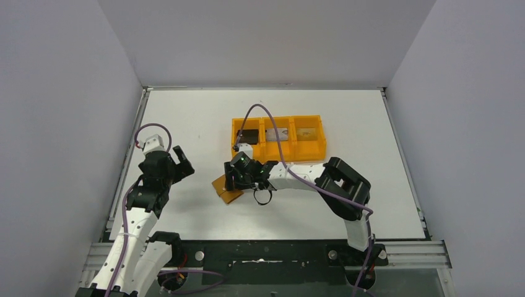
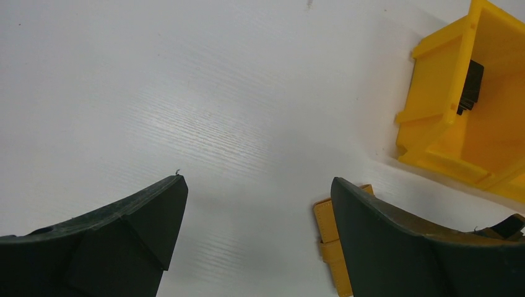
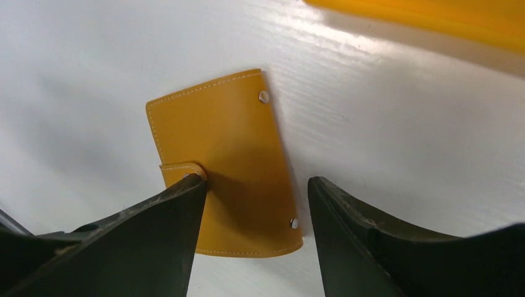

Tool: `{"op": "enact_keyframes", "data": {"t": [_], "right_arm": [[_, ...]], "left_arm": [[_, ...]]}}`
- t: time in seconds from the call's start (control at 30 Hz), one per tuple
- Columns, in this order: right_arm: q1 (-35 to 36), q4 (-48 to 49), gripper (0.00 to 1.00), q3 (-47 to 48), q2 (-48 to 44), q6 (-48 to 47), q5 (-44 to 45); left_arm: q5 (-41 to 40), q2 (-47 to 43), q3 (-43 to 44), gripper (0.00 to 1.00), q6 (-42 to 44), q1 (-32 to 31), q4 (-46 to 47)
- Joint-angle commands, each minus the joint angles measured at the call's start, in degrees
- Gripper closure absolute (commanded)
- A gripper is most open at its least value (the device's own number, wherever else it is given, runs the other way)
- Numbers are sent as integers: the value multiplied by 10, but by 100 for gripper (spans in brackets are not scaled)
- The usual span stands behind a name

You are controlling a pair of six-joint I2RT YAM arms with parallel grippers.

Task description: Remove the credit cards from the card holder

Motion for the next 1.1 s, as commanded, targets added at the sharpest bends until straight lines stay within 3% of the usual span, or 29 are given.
{"op": "enact_keyframes", "data": {"t": [0.0,0.1,0.23,0.43,0.7,0.87,1.0,1.07], "right_arm": [[14,-6,44,8,8,-12,-9],[22,-17,64,-5,-1,-13,11],[31,-17,83,-33,-24,-3,31],[34,-12,98,-109,-99,43,88],[35,-8,98,-240,-226,96,114],[39,-1,94,-294,-258,113,110],[38,-8,77,-327,-296,139,130],[36,-33,62,-330,-314,153,146]], "left_arm": [[-4,-7,7,13,0,4,26],[0,-7,5,18,1,4,27],[17,-7,5,26,3,4,31],[113,1,5,36,18,3,49],[292,74,11,39,-19,-35,80],[244,148,33,40,-33,-195,107],[214,204,53,37,-37,-277,131],[223,225,52,36,-47,-284,155]]}}
